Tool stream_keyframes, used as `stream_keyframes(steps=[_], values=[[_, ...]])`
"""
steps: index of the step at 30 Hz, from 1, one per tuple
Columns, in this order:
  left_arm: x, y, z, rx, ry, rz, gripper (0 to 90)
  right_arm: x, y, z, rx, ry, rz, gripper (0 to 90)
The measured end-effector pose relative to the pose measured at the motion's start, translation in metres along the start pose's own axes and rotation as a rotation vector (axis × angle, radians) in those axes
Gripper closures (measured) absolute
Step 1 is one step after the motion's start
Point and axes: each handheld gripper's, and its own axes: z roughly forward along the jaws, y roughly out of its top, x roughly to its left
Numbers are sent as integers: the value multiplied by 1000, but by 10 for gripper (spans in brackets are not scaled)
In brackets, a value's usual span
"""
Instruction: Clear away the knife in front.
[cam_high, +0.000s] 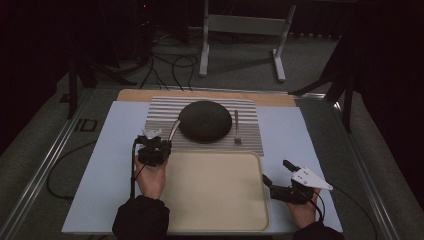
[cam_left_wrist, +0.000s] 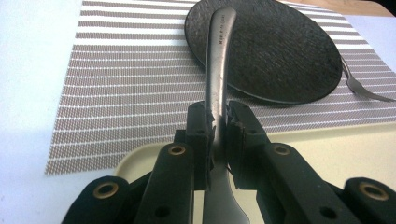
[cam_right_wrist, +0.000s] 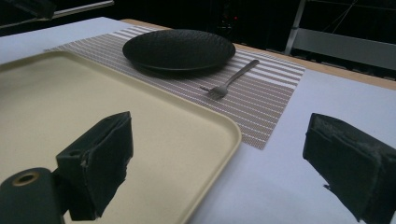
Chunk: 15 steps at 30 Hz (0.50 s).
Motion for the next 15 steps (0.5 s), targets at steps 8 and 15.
stream_keyframes(steps=[8, 15], values=[[-3, -13, -3, 0, -2, -9, 805, 0, 0, 0, -1, 0, 1, 85], [-2, -25, -7, -2, 3, -36, 805, 0, 0, 0, -1, 0, 1, 85]])
